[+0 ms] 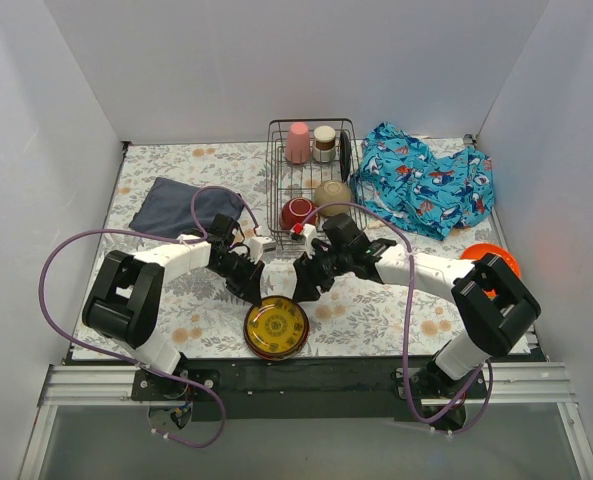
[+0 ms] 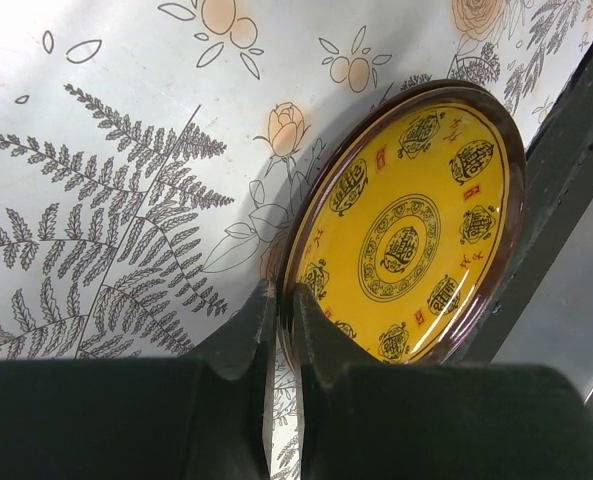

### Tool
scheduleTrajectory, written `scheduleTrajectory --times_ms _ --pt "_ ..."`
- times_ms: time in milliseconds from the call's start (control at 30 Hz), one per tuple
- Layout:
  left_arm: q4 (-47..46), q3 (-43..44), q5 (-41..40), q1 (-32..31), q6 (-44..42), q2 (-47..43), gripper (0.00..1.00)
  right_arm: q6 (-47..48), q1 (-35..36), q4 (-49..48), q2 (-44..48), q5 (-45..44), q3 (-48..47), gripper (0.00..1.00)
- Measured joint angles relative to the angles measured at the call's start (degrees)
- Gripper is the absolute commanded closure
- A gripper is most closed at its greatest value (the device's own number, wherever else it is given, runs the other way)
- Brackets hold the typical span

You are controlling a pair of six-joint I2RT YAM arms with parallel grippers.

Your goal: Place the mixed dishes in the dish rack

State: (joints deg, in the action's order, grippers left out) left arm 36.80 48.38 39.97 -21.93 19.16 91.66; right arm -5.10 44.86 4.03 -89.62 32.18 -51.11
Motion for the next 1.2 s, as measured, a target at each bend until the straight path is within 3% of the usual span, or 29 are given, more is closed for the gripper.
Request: scheduleTrajectory --times_ms 167,467,633,667,767,867,933,1000,1200 --pt "-0.4 0.0 0.0 0.0 0.5 0.0 1.00 -0.8 0.6 -0.2 -1.1 -0.3 0.3 0.39" --pt "-1.1 0.0 0.0 0.0 1.4 0.0 1.00 -1.3 2.2 0.1 -6.3 -3.3 0.2 0.48" --pt "-1.3 0.0 -0.1 0.0 1.7 0.0 1.00 -0.7 3.8 0.7 -7.5 -5.2 -0.3 0.62" --pt "-1.3 0.0 -0.1 0.0 1.8 0.0 0.92 -0.5 4.1 0.9 -7.5 -5.8 -0.5 0.65" --pt "-1.5 0.0 -0.5 -0.1 2.4 0.0 0.81 0.4 4.8 1.0 -7.6 -7.9 -1.0 0.76" --pt "-1.6 0.0 -1.2 -0.1 3.1 0.0 0.75 1.4 5.1 1.0 -7.6 -10.1 -1.4 0.84" --pt "-1.7 0.0 -1.7 -0.1 3.4 -0.1 0.69 1.6 5.2 1.0 -7.6 -11.4 -1.6 0.97" --pt "-1.8 0.0 -2.6 -0.1 3.7 -0.3 0.63 2.3 5.4 0.9 -7.6 -12.6 -1.9 0.99" --pt "-2.3 0.0 -3.6 -0.1 4.0 -2.0 0.61 5.3 6.1 0.8 -7.3 -15.8 -2.7 0.99"
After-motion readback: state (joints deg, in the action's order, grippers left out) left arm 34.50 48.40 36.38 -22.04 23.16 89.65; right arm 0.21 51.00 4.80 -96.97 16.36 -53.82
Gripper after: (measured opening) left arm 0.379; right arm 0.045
